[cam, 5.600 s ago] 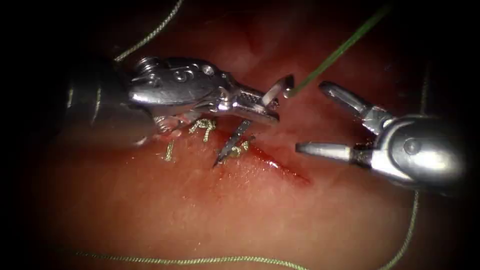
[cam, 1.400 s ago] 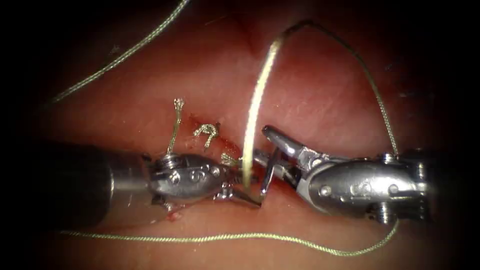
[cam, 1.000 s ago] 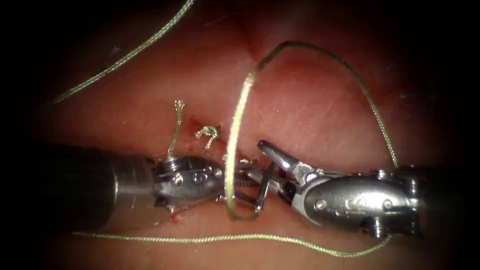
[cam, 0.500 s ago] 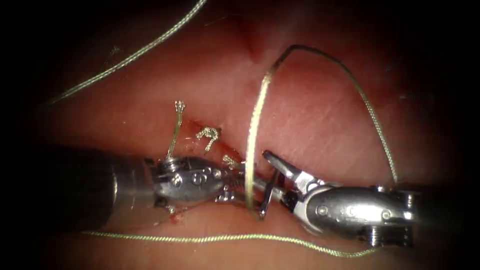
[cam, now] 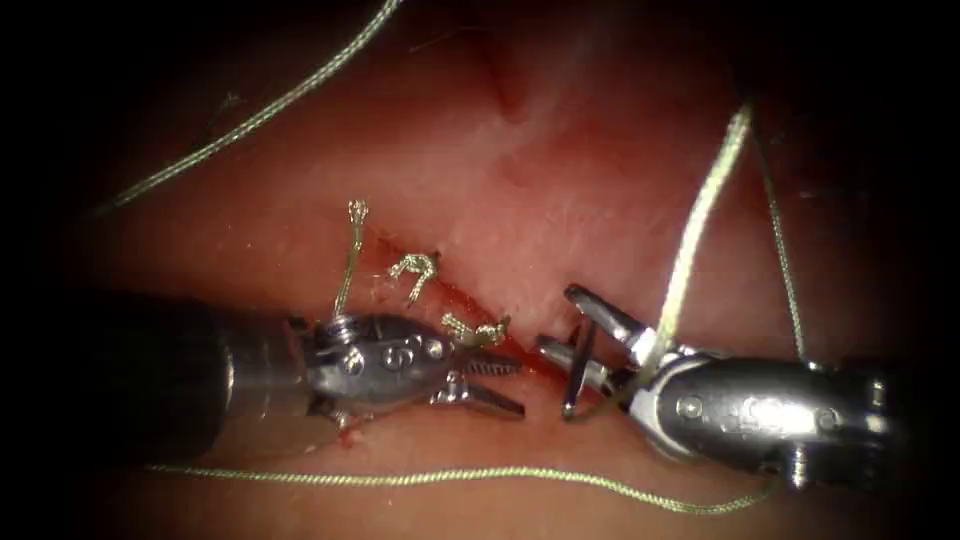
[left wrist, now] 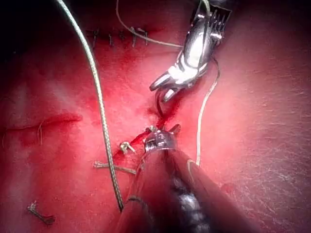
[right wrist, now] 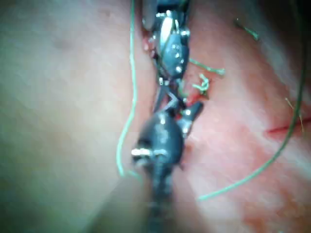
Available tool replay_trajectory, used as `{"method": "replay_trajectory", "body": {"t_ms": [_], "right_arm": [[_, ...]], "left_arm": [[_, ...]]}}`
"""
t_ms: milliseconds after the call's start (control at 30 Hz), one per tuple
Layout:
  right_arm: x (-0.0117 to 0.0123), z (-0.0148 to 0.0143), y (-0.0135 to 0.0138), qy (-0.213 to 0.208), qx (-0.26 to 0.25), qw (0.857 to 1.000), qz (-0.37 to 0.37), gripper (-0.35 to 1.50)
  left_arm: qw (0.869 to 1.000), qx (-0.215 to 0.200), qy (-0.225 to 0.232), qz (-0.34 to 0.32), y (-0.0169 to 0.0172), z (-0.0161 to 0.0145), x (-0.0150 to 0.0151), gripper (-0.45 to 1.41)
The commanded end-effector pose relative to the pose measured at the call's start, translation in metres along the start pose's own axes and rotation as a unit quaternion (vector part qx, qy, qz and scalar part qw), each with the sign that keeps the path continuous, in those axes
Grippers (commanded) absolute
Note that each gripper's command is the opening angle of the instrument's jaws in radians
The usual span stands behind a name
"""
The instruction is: Wound Closure
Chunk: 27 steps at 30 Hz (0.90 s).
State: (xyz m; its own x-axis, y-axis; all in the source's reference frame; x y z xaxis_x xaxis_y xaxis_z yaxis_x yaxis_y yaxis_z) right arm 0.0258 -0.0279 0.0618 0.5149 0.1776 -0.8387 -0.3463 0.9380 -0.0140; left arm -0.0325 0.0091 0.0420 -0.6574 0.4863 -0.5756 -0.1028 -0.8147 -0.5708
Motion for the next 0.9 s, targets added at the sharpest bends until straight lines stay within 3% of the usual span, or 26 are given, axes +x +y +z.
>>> {"method": "replay_trajectory", "body": {"t_ms": [33,500,900], "right_arm": [[0.0004,0.0007,0.0008,0.004,-0.004,1.000,0.004,-0.35],[-0.0009,0.0025,0.0044,-0.002,0.005,0.997,0.073,-0.35],[0.0003,0.0027,0.0063,0.006,0.025,0.992,0.125,-0.35]], "left_arm": [[1.000,0.000,0.000,0.000,-0.0003,0.0009,0.0000,0.22],[1.000,-0.010,-0.002,0.004,0.0006,0.0030,-0.0005,0.22],[1.000,-0.012,-0.004,-0.002,-0.0003,0.0031,-0.0016,0.22]]}}
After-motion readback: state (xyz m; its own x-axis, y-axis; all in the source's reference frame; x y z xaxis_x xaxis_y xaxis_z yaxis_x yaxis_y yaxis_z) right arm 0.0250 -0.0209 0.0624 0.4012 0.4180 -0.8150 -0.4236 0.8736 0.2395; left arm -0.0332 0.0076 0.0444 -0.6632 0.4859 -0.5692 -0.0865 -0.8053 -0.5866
